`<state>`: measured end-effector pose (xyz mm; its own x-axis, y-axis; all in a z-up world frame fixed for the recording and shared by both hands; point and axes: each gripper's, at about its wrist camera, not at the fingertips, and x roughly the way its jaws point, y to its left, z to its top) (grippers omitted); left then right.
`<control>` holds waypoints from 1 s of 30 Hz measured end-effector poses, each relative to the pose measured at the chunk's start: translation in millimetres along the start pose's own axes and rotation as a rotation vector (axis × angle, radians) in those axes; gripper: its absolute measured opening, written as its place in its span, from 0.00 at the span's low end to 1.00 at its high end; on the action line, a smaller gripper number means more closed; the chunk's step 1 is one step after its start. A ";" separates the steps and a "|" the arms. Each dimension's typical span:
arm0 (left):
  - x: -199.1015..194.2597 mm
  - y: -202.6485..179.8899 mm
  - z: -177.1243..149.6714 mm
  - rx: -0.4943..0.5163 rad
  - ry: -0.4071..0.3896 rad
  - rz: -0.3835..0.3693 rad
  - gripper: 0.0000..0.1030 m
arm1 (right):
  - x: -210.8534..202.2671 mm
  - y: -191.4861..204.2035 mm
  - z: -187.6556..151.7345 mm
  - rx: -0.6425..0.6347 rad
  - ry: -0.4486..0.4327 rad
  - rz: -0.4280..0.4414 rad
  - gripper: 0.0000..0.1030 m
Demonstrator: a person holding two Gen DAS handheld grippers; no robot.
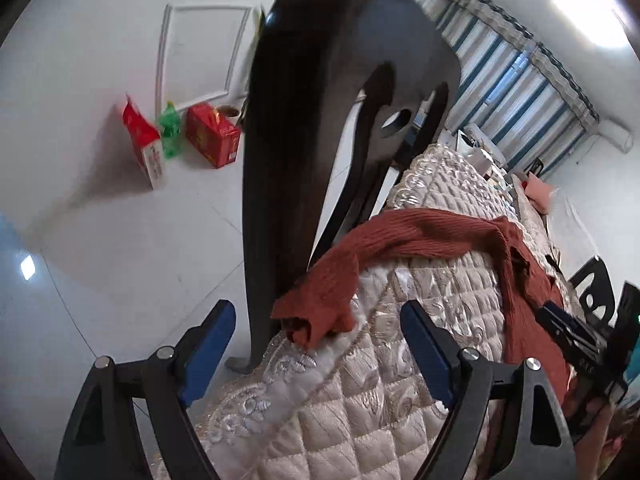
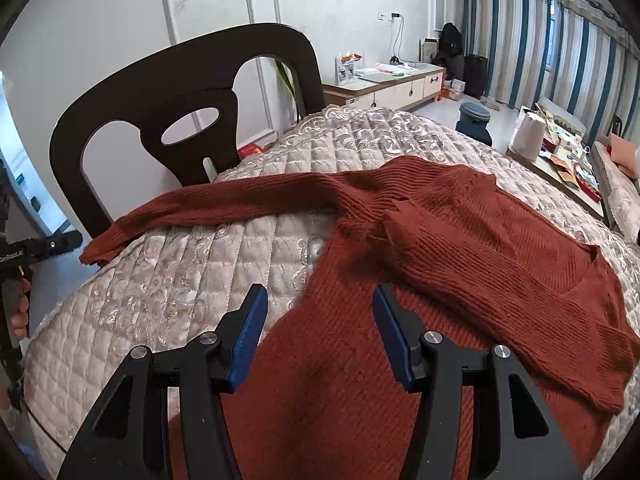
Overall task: Fold small clothes
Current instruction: 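Grasp the other sleeve cuff with the left gripper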
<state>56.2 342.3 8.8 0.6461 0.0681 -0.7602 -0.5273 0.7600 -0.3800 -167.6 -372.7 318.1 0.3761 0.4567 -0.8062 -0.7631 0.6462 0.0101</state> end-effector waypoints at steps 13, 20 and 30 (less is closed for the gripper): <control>26.0 -6.5 4.3 -0.074 0.012 0.000 0.69 | -0.6 0.2 -4.4 0.004 0.007 0.003 0.54; 21.9 3.3 1.9 -0.083 -0.007 0.088 0.28 | -1.5 -5.8 -5.0 0.030 0.010 -0.003 0.54; 2.9 -1.7 -0.4 -0.079 -0.053 0.007 0.12 | -5.4 -8.7 -5.7 0.055 0.002 0.002 0.54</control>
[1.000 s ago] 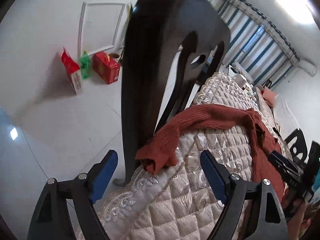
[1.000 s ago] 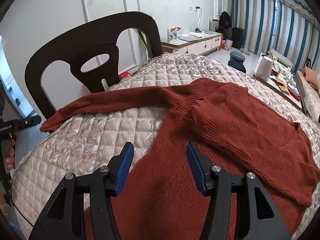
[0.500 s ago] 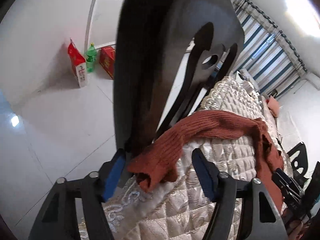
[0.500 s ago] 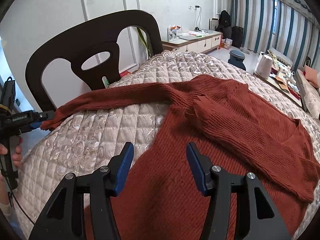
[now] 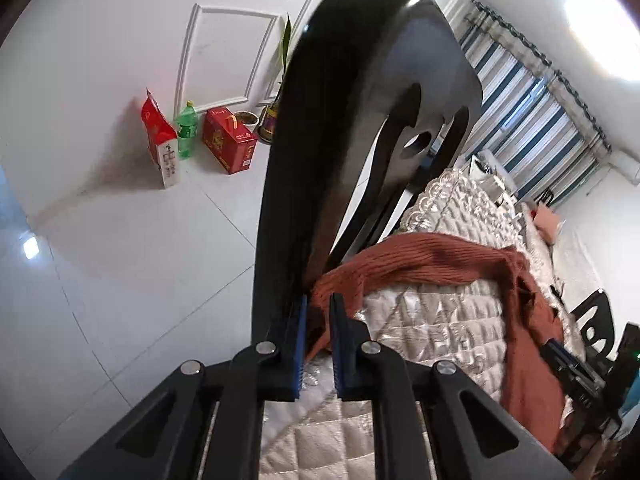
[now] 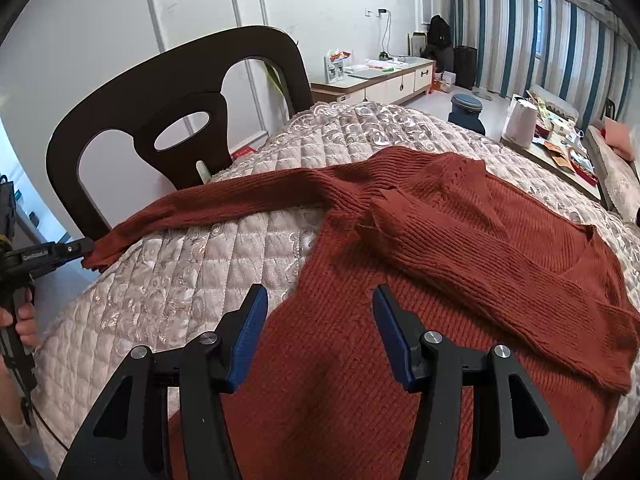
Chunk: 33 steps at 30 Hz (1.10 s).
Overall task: Fold small clothes
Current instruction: 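Grasp the other sleeve cuff with the left gripper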
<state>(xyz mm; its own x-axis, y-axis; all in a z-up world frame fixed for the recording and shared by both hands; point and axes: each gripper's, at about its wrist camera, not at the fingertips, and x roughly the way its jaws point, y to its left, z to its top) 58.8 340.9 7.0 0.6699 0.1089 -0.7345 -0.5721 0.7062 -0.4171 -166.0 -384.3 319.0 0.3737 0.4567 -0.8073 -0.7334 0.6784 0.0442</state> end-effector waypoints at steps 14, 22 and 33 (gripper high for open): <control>30.0 -8.2 -2.1 -0.040 0.079 -0.065 0.45 | -3.9 5.2 -2.3 -0.009 -0.001 0.006 0.54; 32.2 -1.0 -3.0 -0.063 0.053 -0.011 0.11 | -4.1 2.6 -4.4 0.003 0.003 0.009 0.54; -0.1 -14.7 2.0 -0.047 -0.042 -0.116 0.06 | -3.7 8.4 -2.9 0.010 0.002 0.042 0.54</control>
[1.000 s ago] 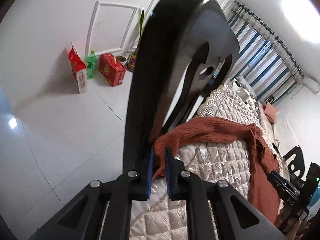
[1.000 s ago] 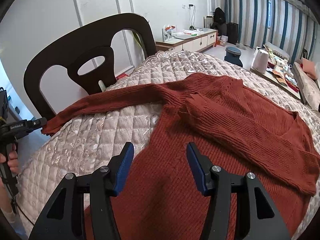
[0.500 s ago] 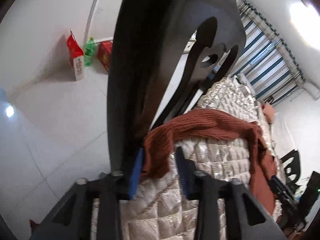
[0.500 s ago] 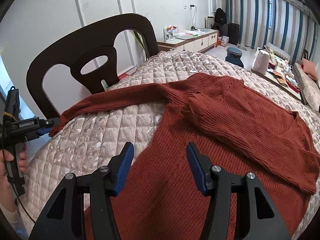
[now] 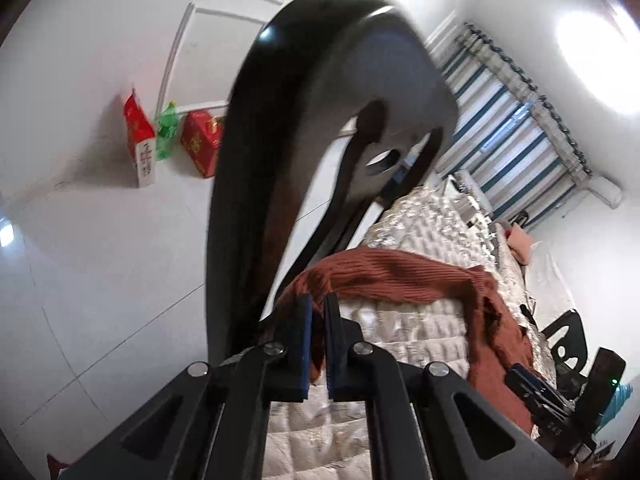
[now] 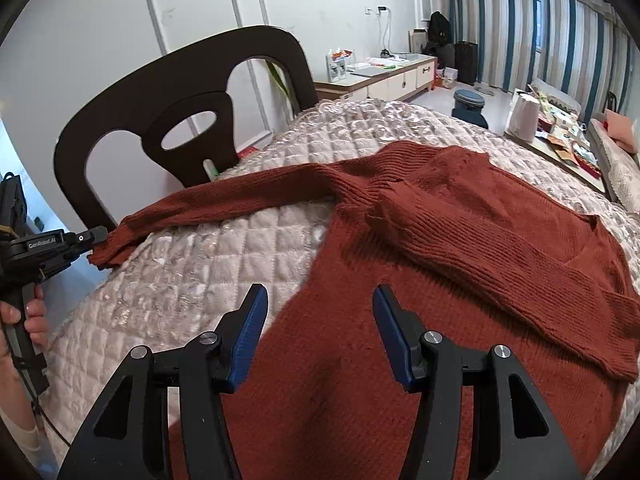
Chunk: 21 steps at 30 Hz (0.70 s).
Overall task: Fold small clothes
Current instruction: 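Grasp the other sleeve cuff with the left gripper, then close the right gripper on the sleeve while the left gripper releases it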
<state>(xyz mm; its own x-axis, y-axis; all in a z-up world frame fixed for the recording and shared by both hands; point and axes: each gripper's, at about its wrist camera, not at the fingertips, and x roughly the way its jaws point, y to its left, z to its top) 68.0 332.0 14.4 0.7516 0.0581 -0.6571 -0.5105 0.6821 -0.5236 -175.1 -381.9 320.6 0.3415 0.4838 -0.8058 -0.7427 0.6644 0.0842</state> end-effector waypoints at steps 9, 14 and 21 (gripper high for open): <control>-13.8 -45.7 7.5 0.088 -0.001 -0.100 0.07 | 1.8 28.5 4.8 -0.042 -0.004 0.055 0.54; -19.7 -22.4 -1.6 0.091 -0.017 -0.040 0.29 | 7.8 47.0 4.6 -0.078 -0.006 0.109 0.54; -51.1 11.8 -12.2 0.099 -0.095 0.100 0.54 | 27.9 134.6 9.5 -0.250 -0.004 0.234 0.55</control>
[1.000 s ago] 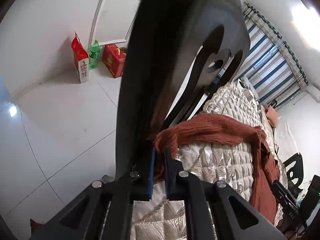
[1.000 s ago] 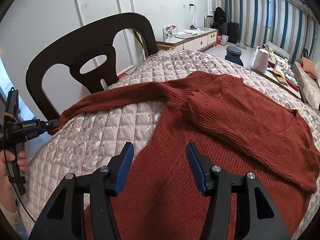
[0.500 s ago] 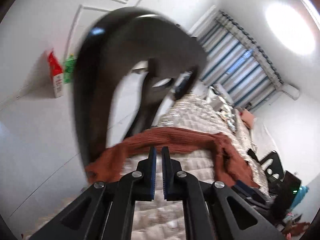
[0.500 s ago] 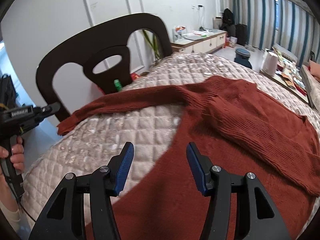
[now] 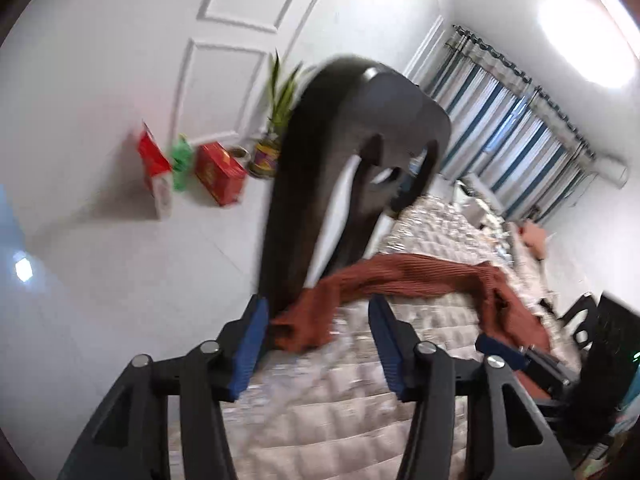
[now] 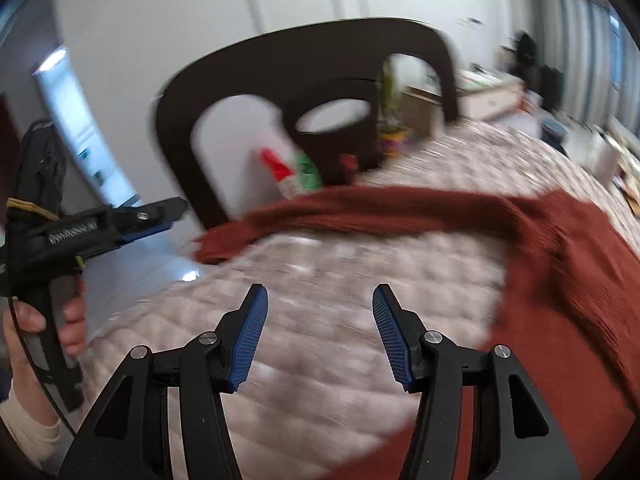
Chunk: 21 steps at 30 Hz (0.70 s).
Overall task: Fold small clothes
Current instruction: 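Close the right gripper on the sleeve while the left gripper releases it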
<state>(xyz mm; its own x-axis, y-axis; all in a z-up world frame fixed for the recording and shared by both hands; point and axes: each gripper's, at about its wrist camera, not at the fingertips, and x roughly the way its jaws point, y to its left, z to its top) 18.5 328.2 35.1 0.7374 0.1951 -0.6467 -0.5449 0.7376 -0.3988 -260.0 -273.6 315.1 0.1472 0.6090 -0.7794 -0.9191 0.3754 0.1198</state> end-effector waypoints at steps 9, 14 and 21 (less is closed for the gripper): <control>-25.9 33.4 -2.5 -0.043 -0.020 0.020 0.71 | 60.4 77.7 18.0 -0.185 0.053 0.007 0.63; -24.7 43.8 -8.7 -0.076 0.012 0.021 0.71 | 84.9 99.8 23.2 -0.286 0.097 -0.031 0.63; -24.8 46.7 -15.3 -0.105 0.020 0.007 0.71 | 109.7 104.7 23.6 -0.335 0.154 -0.146 0.52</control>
<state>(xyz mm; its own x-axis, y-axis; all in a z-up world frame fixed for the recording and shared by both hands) -31.3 347.9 22.6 0.7260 0.1863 -0.6620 -0.5896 0.6642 -0.4596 -331.5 -151.1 256.6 0.2523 0.4442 -0.8596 -0.9646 0.1861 -0.1870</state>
